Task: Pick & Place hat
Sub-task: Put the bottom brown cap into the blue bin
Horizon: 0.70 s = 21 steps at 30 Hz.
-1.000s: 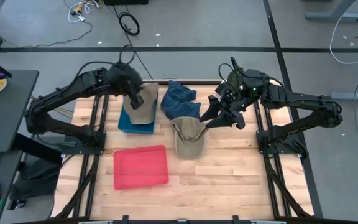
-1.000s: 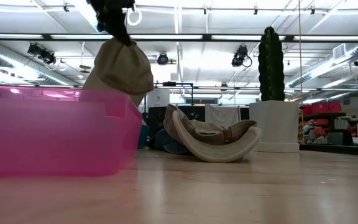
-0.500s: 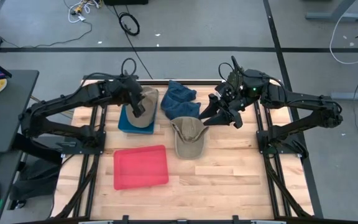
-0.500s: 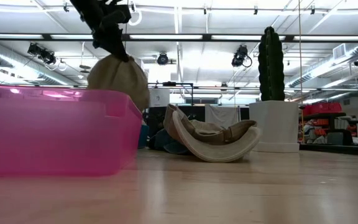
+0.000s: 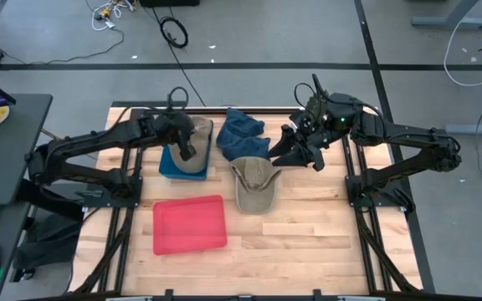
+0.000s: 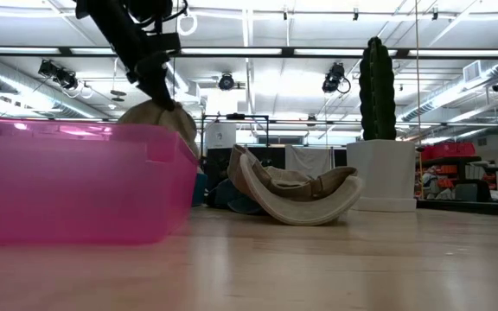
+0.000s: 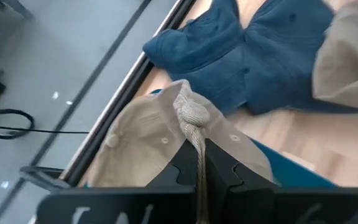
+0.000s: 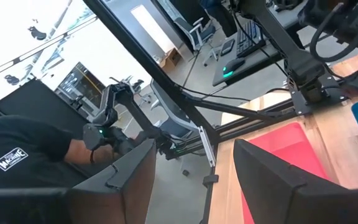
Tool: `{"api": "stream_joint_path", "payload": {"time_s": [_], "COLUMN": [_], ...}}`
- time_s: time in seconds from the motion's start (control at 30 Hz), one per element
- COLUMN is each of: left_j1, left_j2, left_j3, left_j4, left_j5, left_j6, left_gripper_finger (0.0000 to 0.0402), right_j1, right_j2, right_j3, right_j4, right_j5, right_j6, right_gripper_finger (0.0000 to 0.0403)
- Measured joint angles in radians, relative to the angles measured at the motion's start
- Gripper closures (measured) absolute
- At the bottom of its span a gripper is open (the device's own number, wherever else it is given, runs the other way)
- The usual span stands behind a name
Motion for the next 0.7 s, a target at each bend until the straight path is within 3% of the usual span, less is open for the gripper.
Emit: {"api": "stream_joint_path", "payload": {"time_s": [0.33, 0.7], "left_j1": [0.046, 0.111], "left_j2": [0.000, 0.000], "left_j3": [-0.096, -0.182], "left_j4": [0.223, 0.215], "left_j5": [0.007, -0.013], "left_j6": [0.188, 0.171], "left_gripper_finger": [0.0394, 0.0393], "right_j1": [0.000, 0.000], "right_j2": [0.000, 0.000], "right_j3": [0.000, 0.000], "right_j4": [0.000, 0.000], "right_j5": [0.000, -0.001], "right_j6": [-0.001, -0.003], "right_gripper_finger": [0.0183, 0.0183]}}
